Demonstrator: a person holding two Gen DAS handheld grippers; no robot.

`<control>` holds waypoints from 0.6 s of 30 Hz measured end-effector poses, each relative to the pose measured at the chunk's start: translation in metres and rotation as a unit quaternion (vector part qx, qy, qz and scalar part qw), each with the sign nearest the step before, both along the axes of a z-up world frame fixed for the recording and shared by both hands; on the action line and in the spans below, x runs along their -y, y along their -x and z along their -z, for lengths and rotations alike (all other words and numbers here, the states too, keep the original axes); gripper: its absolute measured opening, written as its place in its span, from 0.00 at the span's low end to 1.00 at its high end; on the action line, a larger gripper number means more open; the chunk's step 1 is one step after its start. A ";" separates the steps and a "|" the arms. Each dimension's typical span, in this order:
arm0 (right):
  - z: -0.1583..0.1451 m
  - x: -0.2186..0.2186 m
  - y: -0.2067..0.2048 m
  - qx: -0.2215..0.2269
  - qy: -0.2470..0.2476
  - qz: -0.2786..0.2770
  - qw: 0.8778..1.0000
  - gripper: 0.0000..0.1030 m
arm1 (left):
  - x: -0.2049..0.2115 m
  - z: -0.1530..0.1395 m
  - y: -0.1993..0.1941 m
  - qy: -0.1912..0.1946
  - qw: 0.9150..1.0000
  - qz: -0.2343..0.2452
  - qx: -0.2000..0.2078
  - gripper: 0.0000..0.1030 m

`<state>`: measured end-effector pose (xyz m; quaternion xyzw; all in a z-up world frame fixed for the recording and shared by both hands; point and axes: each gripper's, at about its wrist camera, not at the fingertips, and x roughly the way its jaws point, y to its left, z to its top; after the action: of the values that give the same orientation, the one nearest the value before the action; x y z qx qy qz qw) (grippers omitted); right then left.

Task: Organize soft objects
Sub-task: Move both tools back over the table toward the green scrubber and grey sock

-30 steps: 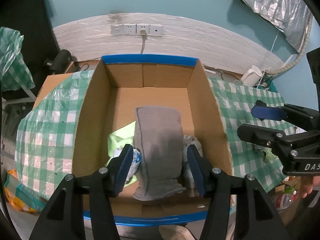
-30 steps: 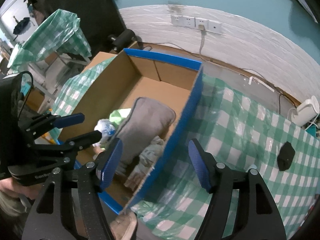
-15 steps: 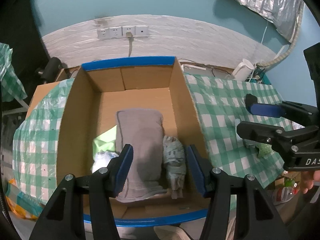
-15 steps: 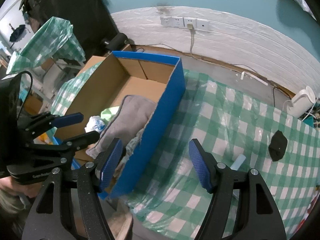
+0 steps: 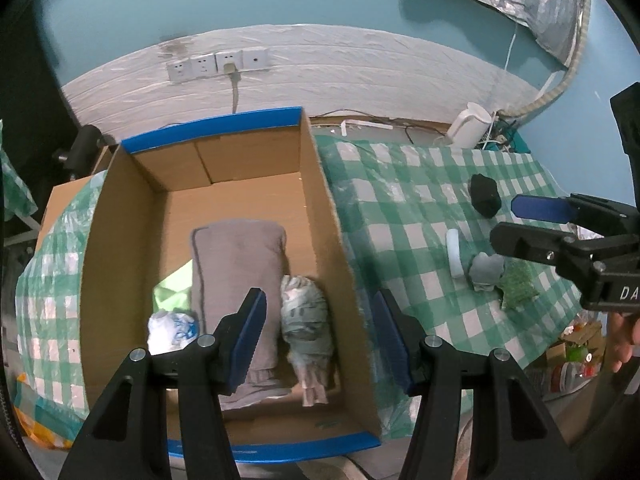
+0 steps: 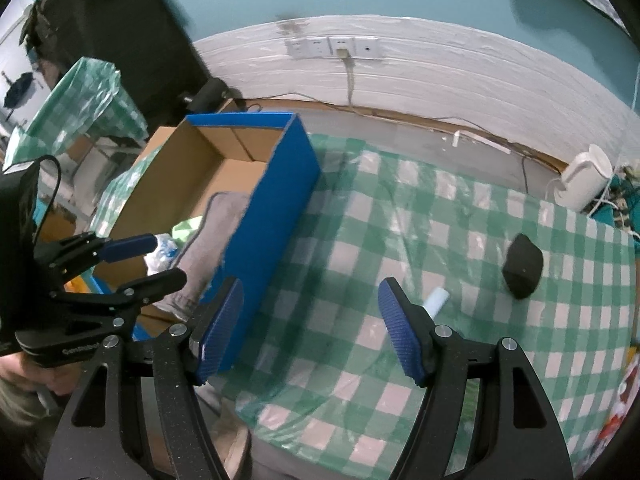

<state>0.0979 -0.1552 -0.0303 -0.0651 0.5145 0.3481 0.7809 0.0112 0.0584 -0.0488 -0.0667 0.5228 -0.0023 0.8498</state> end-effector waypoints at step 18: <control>0.003 0.074 -0.014 0.010 0.009 0.052 0.999 0.70 | 0.050 0.005 -0.026 -0.001 0.999 0.036 -0.015 0.56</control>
<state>0.1117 -0.2296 -0.0338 -0.0491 0.5126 0.3020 0.8023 0.0368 0.0084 -0.0539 -0.0471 0.5373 -0.0316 0.8415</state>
